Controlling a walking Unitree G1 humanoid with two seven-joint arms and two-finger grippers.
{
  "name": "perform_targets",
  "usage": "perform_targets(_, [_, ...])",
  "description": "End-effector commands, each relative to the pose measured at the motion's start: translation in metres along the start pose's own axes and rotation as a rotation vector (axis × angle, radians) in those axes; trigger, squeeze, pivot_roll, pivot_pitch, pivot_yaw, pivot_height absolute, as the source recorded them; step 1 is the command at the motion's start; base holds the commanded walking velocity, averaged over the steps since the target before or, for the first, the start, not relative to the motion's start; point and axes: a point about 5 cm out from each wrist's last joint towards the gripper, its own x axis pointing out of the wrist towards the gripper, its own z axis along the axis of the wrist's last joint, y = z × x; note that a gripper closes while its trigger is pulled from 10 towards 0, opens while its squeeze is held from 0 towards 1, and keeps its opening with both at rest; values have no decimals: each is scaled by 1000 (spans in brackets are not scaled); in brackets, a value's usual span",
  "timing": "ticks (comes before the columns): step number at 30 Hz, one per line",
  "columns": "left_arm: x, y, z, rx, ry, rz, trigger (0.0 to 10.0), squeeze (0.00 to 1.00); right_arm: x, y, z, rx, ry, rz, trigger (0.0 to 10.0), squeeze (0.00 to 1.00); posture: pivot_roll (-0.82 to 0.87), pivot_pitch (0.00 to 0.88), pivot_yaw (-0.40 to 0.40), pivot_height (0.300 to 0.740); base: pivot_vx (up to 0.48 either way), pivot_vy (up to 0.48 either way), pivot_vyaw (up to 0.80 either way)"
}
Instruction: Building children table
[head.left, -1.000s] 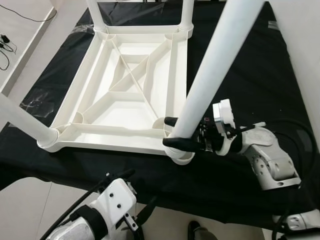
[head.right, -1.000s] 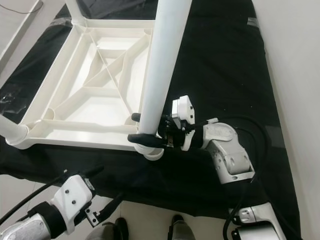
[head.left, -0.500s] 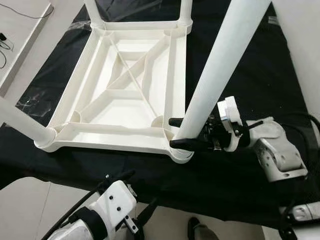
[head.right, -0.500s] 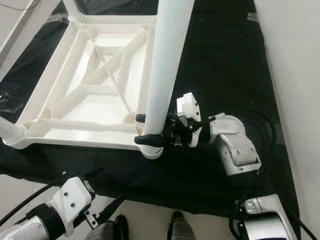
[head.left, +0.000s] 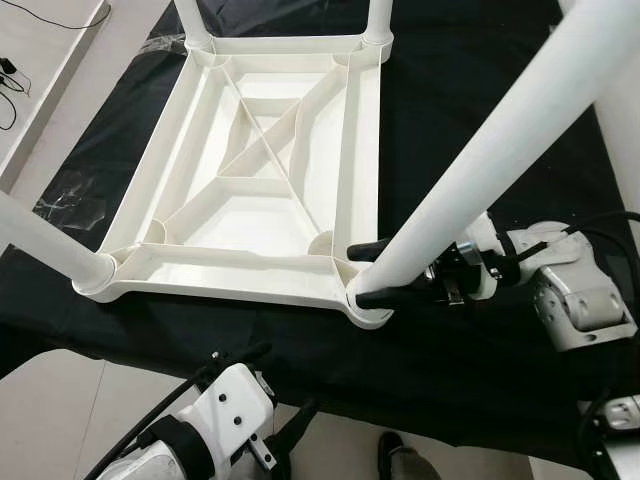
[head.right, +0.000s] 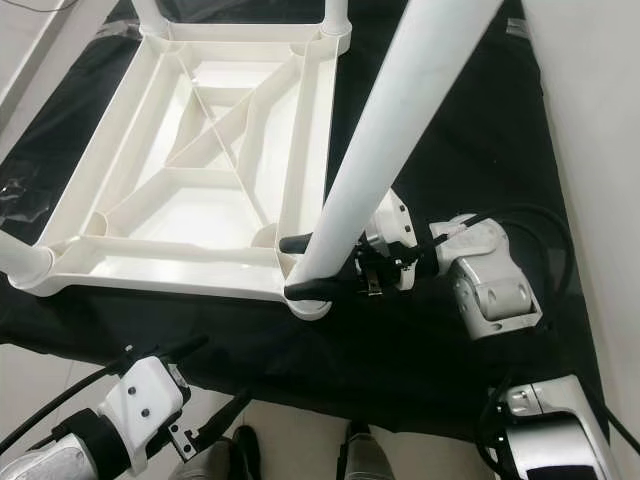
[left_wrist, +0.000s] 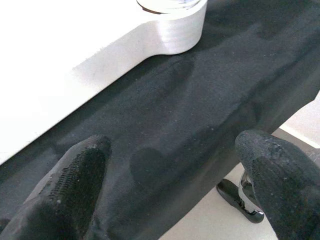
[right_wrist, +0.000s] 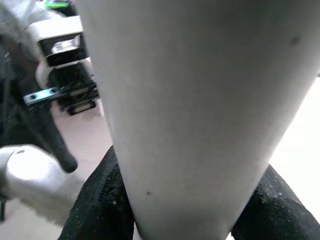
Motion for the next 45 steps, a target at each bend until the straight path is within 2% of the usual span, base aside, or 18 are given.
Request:
perform_targets(1, [-2,-5,-4,7,26,-21,10000,0,5,15,-26,103,113,118,10000,0,40,380,72,740,0,0,0])
perform_targets(7, [-2,-5,-5,6,26,-19,10000,0,4,10,-22,86,130,145,10000,0,36,375,67,740,0,0,0])
perform_targets(8, [-1,-6,-5,4,25,-19,10000,0,2,3,-14,72,105,138,10000,0,34,369,63,740,0,0,0])
perform_targets(11, [-1,-6,-5,3,25,-19,10000,0,1,0,-9,68,85,135,10000,0,32,368,63,740,0,0,0])
perform_targets(17, [0,-6,-5,2,23,-19,10000,0,1,-1,-6,55,96,150,10000,0,29,364,62,740,0,0,0])
perform_targets(24, [2,-6,-5,2,19,-15,10000,0,1,-9,10,-7,117,178,10000,0,26,365,57,740,0,0,0])
perform_targets(28, [3,-6,-5,2,18,-13,10000,0,3,-9,19,-20,88,201,10000,0,25,365,54,740,0,0,0])
perform_targets(29, [3,-5,-5,3,16,-11,10000,0,5,-12,27,-16,17,195,10000,0,23,366,52,740,0,0,0])
perform_targets(33, [4,-5,-5,3,15,-10,10000,0,5,-13,30,-11,-8,193,10000,0,23,366,52,740,0,0,0])
perform_targets(36, [4,-5,-5,2,14,-8,10000,0,4,-16,36,5,-72,188,10000,0,19,364,48,740,0,0,0])
perform_targets(38, [4,-5,-5,2,14,-8,10000,0,4,-16,36,5,-72,188,10000,0,19,364,48,740,0,0,0])
perform_targets(40, [6,-4,-5,2,11,-5,10000,0,3,-18,38,25,-120,179,10000,0,17,364,45,740,0,0,0])
perform_targets(42, [7,-4,-5,3,9,-2,10000,0,5,-17,26,37,-58,159,10000,0,16,363,41,740,0,0,0])
perform_targets(45, [7,-4,-5,3,9,-2,10000,0,5,-17,26,37,-58,159,10000,0,16,363,41,740,0,0,0])
